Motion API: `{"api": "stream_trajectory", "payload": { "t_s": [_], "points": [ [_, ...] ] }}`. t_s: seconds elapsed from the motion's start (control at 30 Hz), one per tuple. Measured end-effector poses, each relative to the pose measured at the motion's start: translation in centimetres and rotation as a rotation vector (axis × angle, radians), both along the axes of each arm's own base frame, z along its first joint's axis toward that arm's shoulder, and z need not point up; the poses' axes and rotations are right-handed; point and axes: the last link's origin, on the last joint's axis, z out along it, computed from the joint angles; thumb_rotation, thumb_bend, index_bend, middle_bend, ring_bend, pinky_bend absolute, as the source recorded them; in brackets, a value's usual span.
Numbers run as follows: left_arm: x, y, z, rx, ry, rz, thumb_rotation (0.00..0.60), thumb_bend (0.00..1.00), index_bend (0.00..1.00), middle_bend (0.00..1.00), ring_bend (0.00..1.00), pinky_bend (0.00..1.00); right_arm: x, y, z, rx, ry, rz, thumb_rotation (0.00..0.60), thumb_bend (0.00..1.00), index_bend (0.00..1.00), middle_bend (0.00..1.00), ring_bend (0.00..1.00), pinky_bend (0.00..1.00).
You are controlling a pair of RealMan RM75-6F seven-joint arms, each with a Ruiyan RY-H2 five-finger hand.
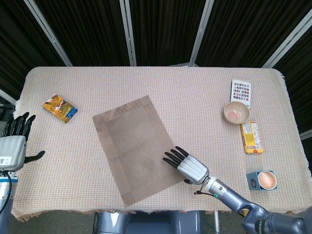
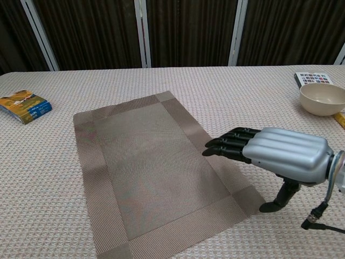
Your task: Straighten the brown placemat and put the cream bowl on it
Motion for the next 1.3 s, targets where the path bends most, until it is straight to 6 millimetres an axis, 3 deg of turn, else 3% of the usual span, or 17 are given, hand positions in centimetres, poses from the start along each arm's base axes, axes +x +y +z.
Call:
{"api": "stream_trajectory", "payload": {
  "t_s": [0.6,1.3],
  "points": [
    [-0.1,0.0,-0.2,-0.012,0.000,0.007,0.600,0.00,0.00,0.00,0.00,0.00,-1.1,-0.1,-1.3,-0.003,0.047,-0.002,0.600,0.00,0.06,0.00,0.00,0.00],
    [0.0,0.0,-0.3,-0.014,-0.006,0.003,0.600,0.00,0.00,0.00,0.00,0.00,-0.5,-1.3,-2.1,-0.077,0.016,0.044,0.600,0.01,0.08,0.00,0.00,0.00]
  ]
}}
